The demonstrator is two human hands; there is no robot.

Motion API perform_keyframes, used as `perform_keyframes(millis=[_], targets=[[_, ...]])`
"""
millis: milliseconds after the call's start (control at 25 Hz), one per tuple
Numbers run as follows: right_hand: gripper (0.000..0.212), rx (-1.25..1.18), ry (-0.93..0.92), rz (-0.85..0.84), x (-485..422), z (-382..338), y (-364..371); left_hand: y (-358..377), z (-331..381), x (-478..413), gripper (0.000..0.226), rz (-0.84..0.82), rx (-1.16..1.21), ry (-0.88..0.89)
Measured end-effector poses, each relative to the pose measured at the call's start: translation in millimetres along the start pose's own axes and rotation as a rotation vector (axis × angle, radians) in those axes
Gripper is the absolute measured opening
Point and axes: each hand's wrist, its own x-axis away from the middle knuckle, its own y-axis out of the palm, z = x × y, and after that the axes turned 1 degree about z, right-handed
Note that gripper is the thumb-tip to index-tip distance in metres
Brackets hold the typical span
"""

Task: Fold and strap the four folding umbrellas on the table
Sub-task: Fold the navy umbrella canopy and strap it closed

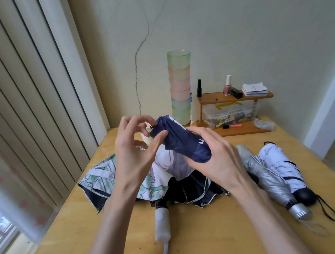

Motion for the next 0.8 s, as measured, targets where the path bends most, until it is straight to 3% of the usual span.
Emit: perform_keyframes(millis=[280, 400, 480, 640, 800], targets=[[0.071, 0.165, -0.080, 0.085, -0.9, 0.1, 0.9, 0.9, -2.7, -0.9, 0.009, 0.003, 0.015, -0.058], [0.071, 0.154, -0.057, 0.119, -1.0, 1.5, 2.2, 5.7, -3.1, -0.2, 0.016, 0.011, 0.169, -0.197], [0.071, 0.160, -0.036, 0.140, -0.8, 3.6, 5.5, 12.8, 1.7, 2.9, 0.008, 0.045, 0.296, -0.284], [0.068, 0.245, -0.077, 0.120, 0.1, 0.4, 9.7, 20.6, 13.8, 5.6, 0.068, -0.050, 0.465, -0.596], [0.073, 0.244, -0.090, 0.076, -1.0, -6.5, 12.1, 17.8, 7.1, 6.3, 0.039, -0.072, 0.598, -0.596]])
